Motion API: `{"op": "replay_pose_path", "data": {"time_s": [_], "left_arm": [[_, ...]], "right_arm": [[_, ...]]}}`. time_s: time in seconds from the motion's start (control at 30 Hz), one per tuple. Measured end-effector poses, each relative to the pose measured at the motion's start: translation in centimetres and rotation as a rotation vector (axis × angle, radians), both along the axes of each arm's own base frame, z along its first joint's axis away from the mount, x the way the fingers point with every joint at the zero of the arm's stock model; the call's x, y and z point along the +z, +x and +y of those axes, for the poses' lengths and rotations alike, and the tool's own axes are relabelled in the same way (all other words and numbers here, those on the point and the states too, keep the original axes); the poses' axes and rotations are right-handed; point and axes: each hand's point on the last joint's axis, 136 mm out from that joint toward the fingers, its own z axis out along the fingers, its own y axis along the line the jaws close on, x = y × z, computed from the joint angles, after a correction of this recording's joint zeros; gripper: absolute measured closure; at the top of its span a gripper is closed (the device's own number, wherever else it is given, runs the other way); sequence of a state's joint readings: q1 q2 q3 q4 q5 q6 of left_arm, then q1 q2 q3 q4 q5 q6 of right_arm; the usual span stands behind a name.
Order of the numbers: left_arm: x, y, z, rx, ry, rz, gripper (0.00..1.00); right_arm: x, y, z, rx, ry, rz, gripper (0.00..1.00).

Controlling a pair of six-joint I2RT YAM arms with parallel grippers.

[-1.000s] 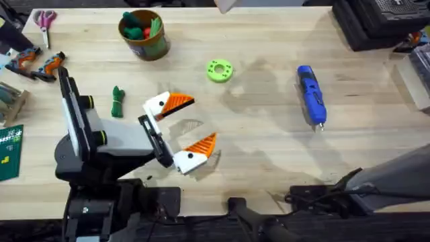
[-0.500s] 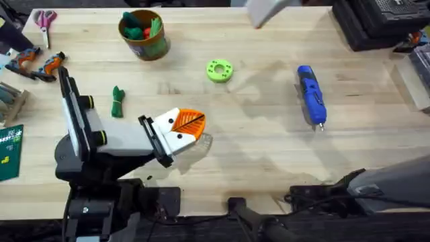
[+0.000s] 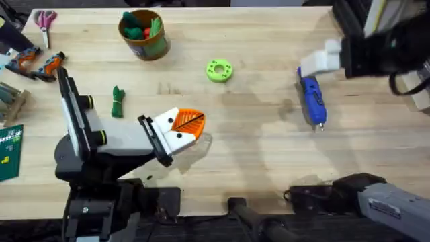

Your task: Pick up the gripper from the table and insert it into the empty holder that is missing its gripper. Then pick up a screw, insert it into the mounting hole, and use the screwdriver to tighten it. Finally, clean up the table by picking up the vegetable and placing it into the bucket.

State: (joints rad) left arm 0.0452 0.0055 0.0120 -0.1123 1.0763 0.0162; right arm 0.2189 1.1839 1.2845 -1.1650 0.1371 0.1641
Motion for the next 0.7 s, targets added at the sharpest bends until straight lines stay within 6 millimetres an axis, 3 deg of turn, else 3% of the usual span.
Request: {"op": "replay_pose_path", "data": {"time_s": [0.2,0.4,0.7], "left_arm": [[0.0,0.0,0.0,0.003,0.000,0.000,0.994],[0.0,0.1,0.0,0.003,0.000,0.000,0.994],[0.0,0.0,0.0,0.003,0.000,0.000,0.994]], "right_arm": [[-4.5,0.5,-2.9,-0.030,0.036,0.108,0.008],[-7.6,3.9,-5.3,0.018,0.041,0.143,0.008],[-13.7,6.9,-5.8,0.111,0.029,0.244,0.008]]}}
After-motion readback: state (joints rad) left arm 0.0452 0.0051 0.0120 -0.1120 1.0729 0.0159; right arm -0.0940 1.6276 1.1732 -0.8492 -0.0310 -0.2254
